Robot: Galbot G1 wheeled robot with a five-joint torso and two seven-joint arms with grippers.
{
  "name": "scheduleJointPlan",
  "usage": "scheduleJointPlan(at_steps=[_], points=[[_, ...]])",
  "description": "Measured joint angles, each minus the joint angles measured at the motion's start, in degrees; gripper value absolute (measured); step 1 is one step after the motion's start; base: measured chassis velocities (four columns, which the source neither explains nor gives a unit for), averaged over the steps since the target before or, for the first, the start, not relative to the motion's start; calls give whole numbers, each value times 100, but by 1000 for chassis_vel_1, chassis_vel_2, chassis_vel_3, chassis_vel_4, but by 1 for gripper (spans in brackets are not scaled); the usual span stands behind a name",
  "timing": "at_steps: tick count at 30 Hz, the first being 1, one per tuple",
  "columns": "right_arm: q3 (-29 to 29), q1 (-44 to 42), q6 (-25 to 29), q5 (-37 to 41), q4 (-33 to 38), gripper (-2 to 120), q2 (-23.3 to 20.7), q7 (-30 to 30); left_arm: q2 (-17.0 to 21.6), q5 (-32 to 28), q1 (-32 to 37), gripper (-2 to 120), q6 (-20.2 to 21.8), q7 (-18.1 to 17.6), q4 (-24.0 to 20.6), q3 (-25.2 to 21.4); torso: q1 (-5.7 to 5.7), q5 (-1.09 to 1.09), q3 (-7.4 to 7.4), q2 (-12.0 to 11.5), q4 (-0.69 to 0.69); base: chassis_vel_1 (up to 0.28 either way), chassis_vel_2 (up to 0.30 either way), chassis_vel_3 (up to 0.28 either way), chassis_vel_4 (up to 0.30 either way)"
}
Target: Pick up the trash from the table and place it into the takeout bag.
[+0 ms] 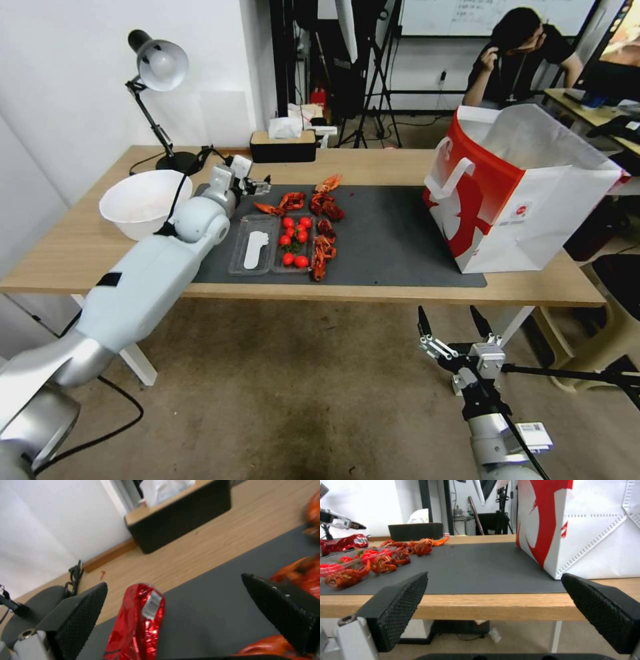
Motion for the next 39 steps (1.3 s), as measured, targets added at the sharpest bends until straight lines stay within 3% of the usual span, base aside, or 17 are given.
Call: scheduleJointPlan(at_steps=[3, 5, 12, 19, 31, 39], points=[[12, 2, 5, 8, -28, 100, -10, 4, -49, 21, -240, 100, 180, 155, 385, 151, 0, -1, 0, 0, -1, 0, 0, 0, 0], [13, 15, 16, 11, -69, 100, -6, 7, -137, 192, -591, 100, 444, 420, 895, 313, 0, 0, 0, 0, -1, 0, 0, 0, 0], [-1, 28, 39, 13, -122, 100, 5, 8, -291, 603, -983, 100, 819, 719, 1531, 481, -1, 0, 0, 0, -2, 0, 0, 0, 0], [2, 0, 109, 18, -130, 100, -3, 9, -275, 892, -1077, 100, 1293, 1299, 1707, 480, -1, 0, 0, 1, -1, 0, 0, 0, 0], [-22, -18, 128, 17, -128, 100, 4, 4, -312, 895, -1215, 98, 1353, 1365, 2021, 537, -1, 0, -1, 1, -1, 0, 0, 0, 0], [-27, -8, 129, 16, -133, 100, 0, 2, -349, 1011, -1259, 72, 1346, 1501, 2265, 598, -1, 0, -1, 1, -2, 0, 0, 0, 0]])
